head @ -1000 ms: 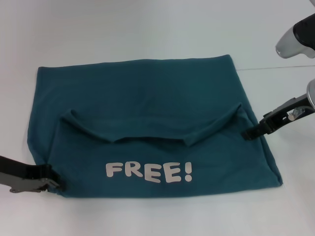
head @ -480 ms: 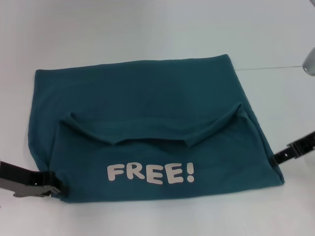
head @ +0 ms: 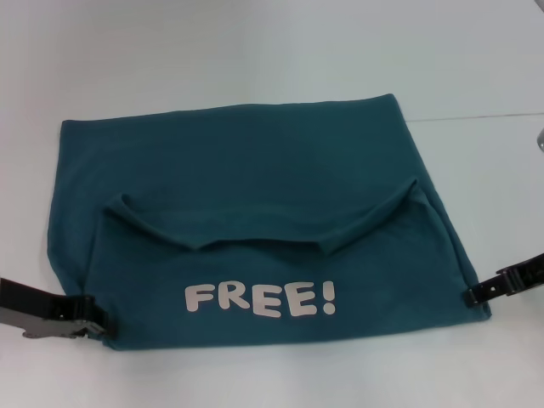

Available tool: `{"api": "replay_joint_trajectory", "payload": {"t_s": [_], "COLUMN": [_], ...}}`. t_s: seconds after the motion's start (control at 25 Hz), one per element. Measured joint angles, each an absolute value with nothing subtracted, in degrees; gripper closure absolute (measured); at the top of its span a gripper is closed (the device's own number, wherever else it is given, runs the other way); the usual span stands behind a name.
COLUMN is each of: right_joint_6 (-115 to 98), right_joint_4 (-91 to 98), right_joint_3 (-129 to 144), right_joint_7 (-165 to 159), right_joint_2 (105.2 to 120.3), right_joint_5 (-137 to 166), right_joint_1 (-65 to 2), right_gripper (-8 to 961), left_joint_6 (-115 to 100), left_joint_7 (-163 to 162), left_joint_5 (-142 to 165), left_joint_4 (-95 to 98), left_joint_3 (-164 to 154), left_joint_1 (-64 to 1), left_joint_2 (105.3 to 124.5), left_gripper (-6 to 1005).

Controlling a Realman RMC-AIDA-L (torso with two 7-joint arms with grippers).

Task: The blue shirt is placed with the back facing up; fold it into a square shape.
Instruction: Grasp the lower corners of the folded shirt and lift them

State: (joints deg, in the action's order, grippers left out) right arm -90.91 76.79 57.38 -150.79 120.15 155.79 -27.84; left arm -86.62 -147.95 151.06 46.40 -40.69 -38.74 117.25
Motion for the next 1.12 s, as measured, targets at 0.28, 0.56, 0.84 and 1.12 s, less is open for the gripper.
{"api": "replay_joint_trajectory", "payload": {"t_s": [0.28, 0.56, 0.84, 1.12], "right_joint_6": [-86.6, -84.5, -83.4, -83.0], "right_joint_4": [71.7, 69.0, 66.3, 65.4], "right_joint_3": [57.9, 58.1, 58.7, 58.7], "right_joint_7": [-150.8, -150.8, -150.4, -150.4], "right_joint_2": [120.15, 120.14, 120.11, 119.99], "right_joint_5": [155.2, 155.3, 155.2, 155.3], "right_joint_1": [-27.9, -28.2, -28.9, -29.2], "right_gripper": [38, 39, 155, 254], "left_joint_6": [-86.6, -86.6, -86.6, -86.7], "left_joint_7": [-147.9, -147.9, -147.9, -147.9], "left_joint_5": [151.1, 151.1, 151.1, 151.1], "left_joint_4": [46.4, 46.4, 46.4, 46.4], "left_joint_3": [-40.7, -40.7, -40.8, -40.7], "left_joint_1": [-38.5, -38.4, -38.5, -38.5], "left_joint_2": [117.25, 117.25, 117.24, 117.24], "left_gripper": [880, 879, 879, 879]}}
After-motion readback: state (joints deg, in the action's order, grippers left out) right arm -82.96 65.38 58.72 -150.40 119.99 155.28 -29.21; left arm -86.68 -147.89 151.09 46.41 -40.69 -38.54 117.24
